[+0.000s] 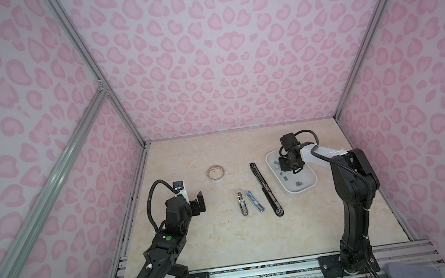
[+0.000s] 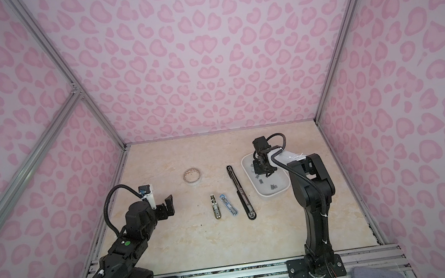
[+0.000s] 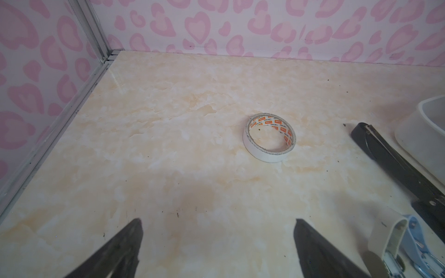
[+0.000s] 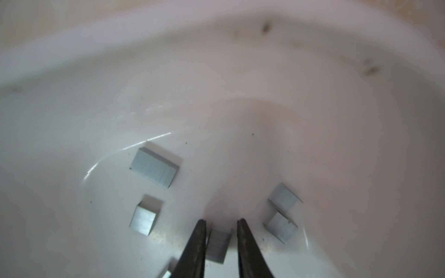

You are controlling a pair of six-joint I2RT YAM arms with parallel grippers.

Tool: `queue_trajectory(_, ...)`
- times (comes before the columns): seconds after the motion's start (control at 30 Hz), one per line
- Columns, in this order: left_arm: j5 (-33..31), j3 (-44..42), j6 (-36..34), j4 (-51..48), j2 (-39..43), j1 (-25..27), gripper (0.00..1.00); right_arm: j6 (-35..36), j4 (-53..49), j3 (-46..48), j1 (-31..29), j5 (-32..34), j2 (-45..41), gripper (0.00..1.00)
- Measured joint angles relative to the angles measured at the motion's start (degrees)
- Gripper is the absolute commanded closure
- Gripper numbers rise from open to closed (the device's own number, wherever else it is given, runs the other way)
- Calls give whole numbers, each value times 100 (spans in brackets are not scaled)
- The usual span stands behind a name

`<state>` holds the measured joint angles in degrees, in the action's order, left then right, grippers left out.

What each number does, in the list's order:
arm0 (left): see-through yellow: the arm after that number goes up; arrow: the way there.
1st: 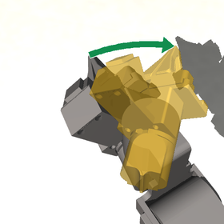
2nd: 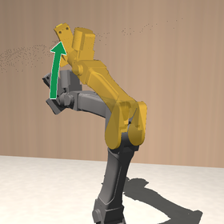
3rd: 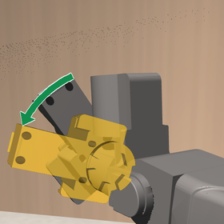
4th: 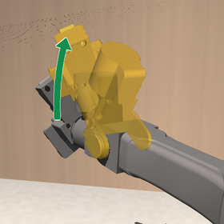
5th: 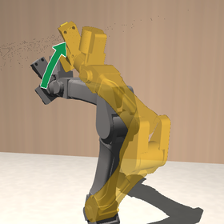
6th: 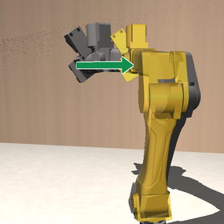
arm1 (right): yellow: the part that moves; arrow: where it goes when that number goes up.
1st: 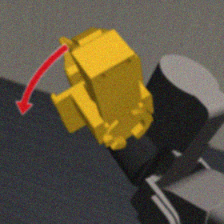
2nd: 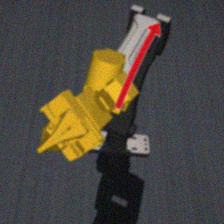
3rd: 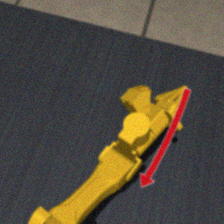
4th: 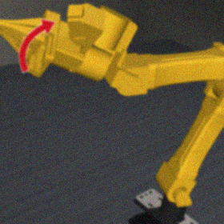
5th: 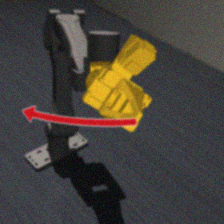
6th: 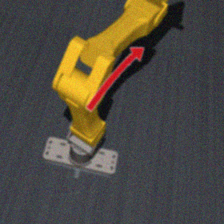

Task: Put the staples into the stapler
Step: 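Lower the right gripper into the tray and close on a grey staple strip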

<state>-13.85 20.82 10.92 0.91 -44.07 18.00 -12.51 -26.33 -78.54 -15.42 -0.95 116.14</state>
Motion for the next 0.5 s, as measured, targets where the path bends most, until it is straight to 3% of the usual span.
queue_trajectory(0.5,13,22,0,2,-81,0,1,-59,133,-9,-98,-208,33,77)
